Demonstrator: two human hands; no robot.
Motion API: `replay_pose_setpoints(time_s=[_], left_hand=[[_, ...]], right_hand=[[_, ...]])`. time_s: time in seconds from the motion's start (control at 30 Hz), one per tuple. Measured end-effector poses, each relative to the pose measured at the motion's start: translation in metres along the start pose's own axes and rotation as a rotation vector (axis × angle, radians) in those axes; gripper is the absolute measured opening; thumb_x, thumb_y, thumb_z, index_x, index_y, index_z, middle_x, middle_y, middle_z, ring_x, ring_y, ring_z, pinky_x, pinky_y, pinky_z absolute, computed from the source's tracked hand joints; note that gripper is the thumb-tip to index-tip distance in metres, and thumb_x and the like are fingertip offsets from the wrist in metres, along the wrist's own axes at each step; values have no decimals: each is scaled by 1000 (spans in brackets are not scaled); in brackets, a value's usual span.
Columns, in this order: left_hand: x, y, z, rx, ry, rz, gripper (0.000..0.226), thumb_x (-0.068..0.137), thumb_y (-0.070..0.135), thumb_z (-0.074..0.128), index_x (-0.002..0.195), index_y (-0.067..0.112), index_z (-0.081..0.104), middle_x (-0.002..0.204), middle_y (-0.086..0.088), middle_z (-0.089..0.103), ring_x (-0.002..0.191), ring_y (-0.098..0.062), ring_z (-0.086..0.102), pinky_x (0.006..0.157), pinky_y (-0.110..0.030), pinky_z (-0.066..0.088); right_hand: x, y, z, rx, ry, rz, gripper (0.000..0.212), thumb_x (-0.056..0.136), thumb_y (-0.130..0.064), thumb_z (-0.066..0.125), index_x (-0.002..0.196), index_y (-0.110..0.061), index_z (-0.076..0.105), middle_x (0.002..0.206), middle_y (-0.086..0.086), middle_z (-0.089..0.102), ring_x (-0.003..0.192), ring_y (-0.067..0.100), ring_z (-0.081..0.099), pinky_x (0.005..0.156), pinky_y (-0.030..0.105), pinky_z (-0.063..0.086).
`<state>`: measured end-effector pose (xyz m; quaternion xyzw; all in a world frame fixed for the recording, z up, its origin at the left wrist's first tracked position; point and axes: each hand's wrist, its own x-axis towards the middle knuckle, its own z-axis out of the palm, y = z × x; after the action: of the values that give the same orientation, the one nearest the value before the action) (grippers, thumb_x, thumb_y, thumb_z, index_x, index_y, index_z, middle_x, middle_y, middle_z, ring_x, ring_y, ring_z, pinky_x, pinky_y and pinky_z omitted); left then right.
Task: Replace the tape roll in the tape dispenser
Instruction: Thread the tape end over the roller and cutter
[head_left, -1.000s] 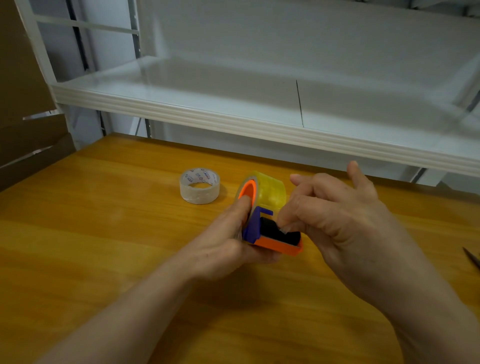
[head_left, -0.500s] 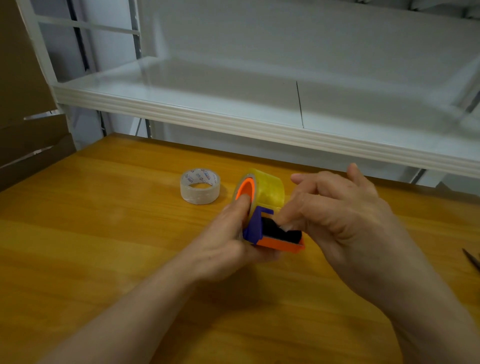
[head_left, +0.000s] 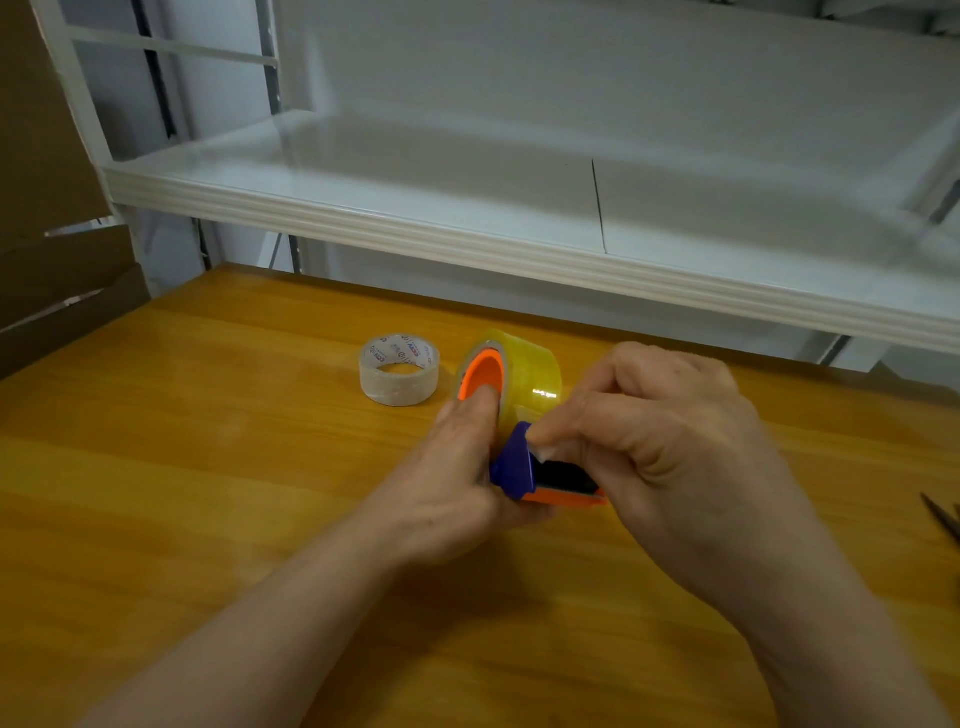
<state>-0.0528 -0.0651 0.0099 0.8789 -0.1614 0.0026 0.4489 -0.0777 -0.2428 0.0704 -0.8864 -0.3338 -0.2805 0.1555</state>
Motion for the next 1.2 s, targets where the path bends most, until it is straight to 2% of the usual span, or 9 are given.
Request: replay_pose_setpoints(time_s=[0.17, 0.27, 0.4, 0.6, 0.73, 0.83, 1.07, 1.13, 1.2], left_hand=[[3, -3, 2, 34, 76, -21, 87, 75, 38, 85, 138, 24, 27, 142, -6, 41, 114, -12, 39, 103, -36, 44], [3, -3, 1, 42, 103, -28, 85, 73, 39, 85, 135, 23, 30, 133, -3, 47, 122, -23, 46, 104, -48, 48], [4, -4, 1, 31, 108, -41, 81, 68, 43, 84, 131, 29, 34, 123, 2, 49, 115, -21, 52, 97, -49, 53], [6, -3, 0, -29, 110, -70, 85, 56, 43, 83, 119, 39, 27, 127, -2, 47, 116, -27, 55, 92, -52, 56], [7, -2, -1, -83, 96, -78, 78, 51, 42, 80, 109, 62, 33, 137, -3, 41, 122, -26, 50, 97, -49, 54], [5, -5, -1, -69, 86, -40, 90, 73, 20, 80, 143, 31, 25, 142, -5, 37, 119, -13, 37, 101, -34, 42], [5, -7, -2, -117, 69, -3, 91, 77, 14, 77, 147, 20, 19, 126, 10, 26, 117, -8, 28, 101, -33, 38], [5, -6, -4, -141, 81, 10, 91, 74, 17, 75, 146, 28, 19, 125, 12, 24, 116, -7, 28, 99, -32, 38], [4, -6, -4, -180, 104, 30, 81, 66, 28, 73, 126, 59, 27, 125, 11, 29, 115, -10, 34, 99, -36, 43]], right_hand=[[1, 0, 4, 16, 44, 15, 15, 85, -25, 65, 92, -26, 78, 87, -6, 65, 77, 18, 62, 59, 40, 53], [1, 0, 5, -29, 62, 7, 15, 84, -25, 66, 92, -27, 79, 86, -8, 65, 80, 17, 57, 61, 38, 49], [1, 0, 5, -17, 68, -11, 14, 87, -23, 65, 91, -25, 78, 87, -6, 66, 80, 18, 60, 62, 39, 52], [1, -3, 8, -43, 73, -25, 12, 87, -16, 68, 92, -21, 77, 88, -1, 67, 74, 27, 62, 59, 32, 47], [1, -6, 7, -85, 83, -47, 12, 81, -16, 71, 91, -20, 77, 87, 0, 67, 77, 24, 62, 66, 30, 38], [1, -6, 7, -80, 101, -51, 17, 85, -24, 61, 91, -23, 76, 88, -2, 67, 84, 16, 57, 71, 28, 36], [3, -9, 10, -81, 141, -46, 12, 84, -20, 68, 90, -22, 77, 86, -3, 67, 82, 10, 53, 72, 27, 36], [6, -10, 10, -84, 134, -48, 10, 86, -18, 69, 90, -22, 77, 86, -3, 67, 81, 13, 57, 70, 28, 36], [13, -10, 10, -60, 105, -47, 10, 84, -17, 73, 90, -22, 78, 86, -3, 67, 78, 18, 61, 69, 30, 39]])
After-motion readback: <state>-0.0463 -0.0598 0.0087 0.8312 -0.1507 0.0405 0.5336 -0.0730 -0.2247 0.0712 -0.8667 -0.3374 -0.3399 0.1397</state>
